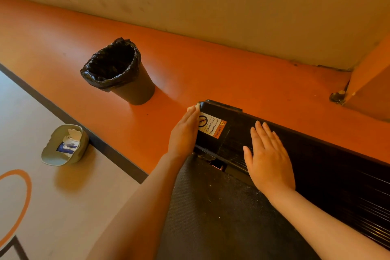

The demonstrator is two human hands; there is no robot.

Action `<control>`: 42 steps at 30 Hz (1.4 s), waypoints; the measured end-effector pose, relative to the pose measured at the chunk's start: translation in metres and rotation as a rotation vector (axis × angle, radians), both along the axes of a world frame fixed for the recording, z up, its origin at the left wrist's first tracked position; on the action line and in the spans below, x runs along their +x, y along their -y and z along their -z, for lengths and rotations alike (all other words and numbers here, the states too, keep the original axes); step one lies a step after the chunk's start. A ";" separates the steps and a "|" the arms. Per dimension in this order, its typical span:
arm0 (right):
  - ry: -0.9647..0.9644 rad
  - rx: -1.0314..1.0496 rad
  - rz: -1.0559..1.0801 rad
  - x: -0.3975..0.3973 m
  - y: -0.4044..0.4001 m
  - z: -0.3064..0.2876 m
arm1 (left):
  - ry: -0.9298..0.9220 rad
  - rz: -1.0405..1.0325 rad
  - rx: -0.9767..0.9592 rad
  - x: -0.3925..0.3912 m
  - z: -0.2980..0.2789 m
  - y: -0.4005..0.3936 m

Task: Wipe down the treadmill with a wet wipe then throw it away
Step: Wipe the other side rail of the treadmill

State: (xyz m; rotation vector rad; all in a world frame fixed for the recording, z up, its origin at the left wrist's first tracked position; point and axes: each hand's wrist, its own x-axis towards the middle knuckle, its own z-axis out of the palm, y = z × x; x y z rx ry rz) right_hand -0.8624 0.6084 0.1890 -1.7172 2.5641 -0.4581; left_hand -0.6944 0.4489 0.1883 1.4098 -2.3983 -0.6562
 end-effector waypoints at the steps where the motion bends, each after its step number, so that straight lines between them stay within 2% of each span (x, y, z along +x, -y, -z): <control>1: 0.000 0.001 0.000 0.000 0.000 0.000 | 0.001 -0.020 0.005 -0.004 0.000 0.004; 11: -0.012 -0.005 0.011 0.002 0.001 0.000 | -0.035 0.011 -0.089 0.034 0.013 -0.034; 16: -0.010 -0.005 0.009 0.002 0.001 -0.001 | -0.015 -0.005 0.060 0.009 0.004 -0.019; 22: -0.011 0.013 -0.001 0.000 0.000 -0.002 | 0.105 0.062 0.060 -0.035 0.001 0.018; 33: -0.012 0.009 0.010 0.002 0.001 -0.001 | 0.044 -0.030 0.047 0.023 0.010 -0.023; 42: -0.015 0.005 0.005 0.001 0.001 -0.002 | 0.116 0.050 0.102 -0.024 0.000 0.021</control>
